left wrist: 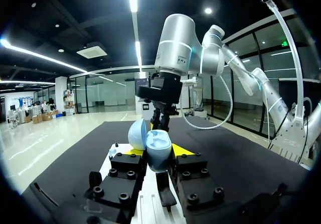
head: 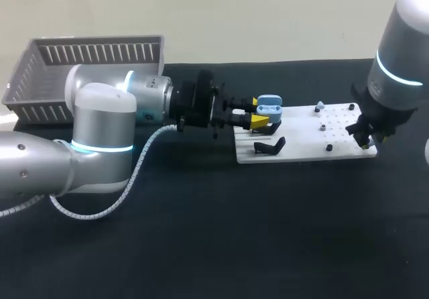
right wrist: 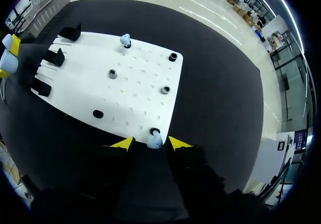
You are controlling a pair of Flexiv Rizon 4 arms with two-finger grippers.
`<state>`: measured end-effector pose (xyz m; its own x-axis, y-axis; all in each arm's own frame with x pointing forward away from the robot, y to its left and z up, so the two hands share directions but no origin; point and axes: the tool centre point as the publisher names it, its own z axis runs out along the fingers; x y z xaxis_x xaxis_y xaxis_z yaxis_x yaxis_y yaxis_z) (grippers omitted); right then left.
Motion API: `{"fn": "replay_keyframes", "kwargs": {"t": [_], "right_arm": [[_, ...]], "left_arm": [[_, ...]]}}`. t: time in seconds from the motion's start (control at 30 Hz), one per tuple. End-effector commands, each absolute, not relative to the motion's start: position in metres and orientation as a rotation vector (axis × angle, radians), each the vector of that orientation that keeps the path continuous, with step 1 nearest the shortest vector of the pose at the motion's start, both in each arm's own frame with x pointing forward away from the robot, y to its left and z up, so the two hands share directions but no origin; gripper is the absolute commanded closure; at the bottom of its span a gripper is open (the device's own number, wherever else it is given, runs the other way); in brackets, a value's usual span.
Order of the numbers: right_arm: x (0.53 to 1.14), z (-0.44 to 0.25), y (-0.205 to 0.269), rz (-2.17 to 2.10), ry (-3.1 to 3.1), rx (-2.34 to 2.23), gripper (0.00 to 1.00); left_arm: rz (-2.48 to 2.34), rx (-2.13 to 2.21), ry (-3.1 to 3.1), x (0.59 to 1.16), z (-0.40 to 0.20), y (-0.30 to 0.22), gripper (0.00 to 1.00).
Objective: Pick up each earbud case from the left stands, insert the matching earbuds, close the lid, and place the case in the box.
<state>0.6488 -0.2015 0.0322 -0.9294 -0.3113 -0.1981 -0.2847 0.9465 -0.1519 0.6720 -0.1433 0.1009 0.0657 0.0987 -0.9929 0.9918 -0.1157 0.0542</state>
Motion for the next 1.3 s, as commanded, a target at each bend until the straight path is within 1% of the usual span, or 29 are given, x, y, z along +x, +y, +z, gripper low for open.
{"fn": "replay_keyframes", "kwargs": {"t": [0.03, 0.67, 0.83, 1.0, 1.07, 1.1, 1.17, 1.3], "right_arm": [[0.649, 0.029, -0.202, -0.177, 2.877, -0.438, 0.63], [0.653, 0.023, -0.205, -0.169, 2.880, -0.406, 0.69], [0.652, 0.021, -0.206, -0.165, 2.884, -0.401, 0.75], [0.652, 0.019, -0.206, -0.162, 2.890, -0.400, 0.75], [0.652, 0.019, -0.206, -0.162, 2.891, -0.400, 0.78], [0.653, 0.019, -0.206, -0.164, 2.891, -0.400, 0.82], [0.653, 0.019, -0.206, -0.168, 2.889, -0.401, 1.00], [0.652, 0.025, -0.205, -0.182, 2.879, -0.401, 1.00]], "left_arm": [[-1.193, 1.392, 1.180, 0.671, 0.100, -0.143, 1.00], [-1.193, 1.392, 1.180, 0.671, 0.100, -0.143, 1.00], [-1.193, 1.392, 1.180, 0.671, 0.100, -0.143, 1.00], [-1.193, 1.392, 1.180, 0.671, 0.100, -0.143, 1.00], [-1.193, 1.392, 1.180, 0.671, 0.100, -0.143, 1.00], [-1.193, 1.392, 1.180, 0.671, 0.100, -0.143, 1.00], [-1.193, 1.392, 1.180, 0.671, 0.100, -0.143, 1.00], [-1.193, 1.392, 1.180, 0.671, 0.100, -0.143, 1.00]]}}
